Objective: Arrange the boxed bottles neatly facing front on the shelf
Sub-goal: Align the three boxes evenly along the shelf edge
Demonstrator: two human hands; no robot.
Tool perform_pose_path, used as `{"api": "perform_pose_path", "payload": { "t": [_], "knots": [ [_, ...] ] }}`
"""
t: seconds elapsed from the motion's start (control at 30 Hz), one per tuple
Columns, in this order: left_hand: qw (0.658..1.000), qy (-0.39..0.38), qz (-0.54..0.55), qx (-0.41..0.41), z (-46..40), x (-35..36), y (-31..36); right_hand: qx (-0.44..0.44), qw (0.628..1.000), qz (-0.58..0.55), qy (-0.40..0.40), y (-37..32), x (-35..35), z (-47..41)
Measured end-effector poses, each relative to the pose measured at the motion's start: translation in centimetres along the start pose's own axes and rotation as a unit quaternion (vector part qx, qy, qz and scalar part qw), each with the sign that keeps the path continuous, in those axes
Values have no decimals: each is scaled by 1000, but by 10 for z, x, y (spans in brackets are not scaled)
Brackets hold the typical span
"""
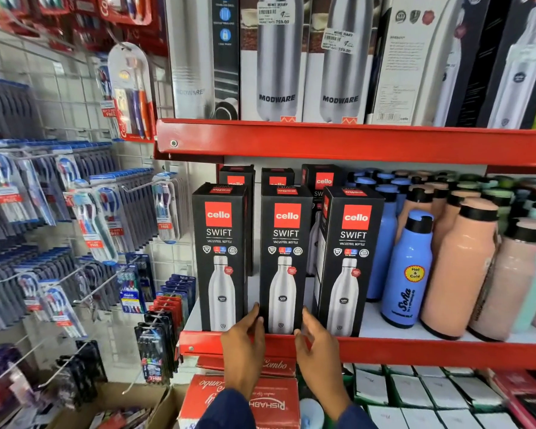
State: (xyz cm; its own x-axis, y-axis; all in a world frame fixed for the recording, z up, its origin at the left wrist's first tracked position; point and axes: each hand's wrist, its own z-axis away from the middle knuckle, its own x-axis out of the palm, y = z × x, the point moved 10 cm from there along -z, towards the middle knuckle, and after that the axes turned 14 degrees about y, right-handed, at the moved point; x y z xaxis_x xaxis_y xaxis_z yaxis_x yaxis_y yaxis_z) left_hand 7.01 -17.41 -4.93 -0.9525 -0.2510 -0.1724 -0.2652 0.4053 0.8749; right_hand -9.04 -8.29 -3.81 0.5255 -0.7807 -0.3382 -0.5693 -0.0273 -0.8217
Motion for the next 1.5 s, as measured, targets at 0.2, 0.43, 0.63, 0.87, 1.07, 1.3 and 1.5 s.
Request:
{"api": "perform_pose_path", "payload": {
  "t": [0.2,0.43,0.63,0.87,1.07,1.3,1.5],
  "knots": [
    [1000,7,-2,9,0,-5,5,0,1000,20,-9,6,3,-1],
    [1000,10,-11,22,0,-12,10,-10,999,37,0,5,1,-1],
    [1000,13,-8,20,1,-17,13,1,999,35,6,7,2,2],
    [1000,13,19,15,7,-21,15,13,1000,2,16,4,-3,6],
    [989,93,92,63,27,-33,43,7,991,-50,126,12,-61,18],
    [992,-29,106,67,58,36,80,34,965,-68,249,43,-130,-5],
    [996,-68,21,44,69,68,74,69,990,-78,93,73,-112,-37]
  ]
}}
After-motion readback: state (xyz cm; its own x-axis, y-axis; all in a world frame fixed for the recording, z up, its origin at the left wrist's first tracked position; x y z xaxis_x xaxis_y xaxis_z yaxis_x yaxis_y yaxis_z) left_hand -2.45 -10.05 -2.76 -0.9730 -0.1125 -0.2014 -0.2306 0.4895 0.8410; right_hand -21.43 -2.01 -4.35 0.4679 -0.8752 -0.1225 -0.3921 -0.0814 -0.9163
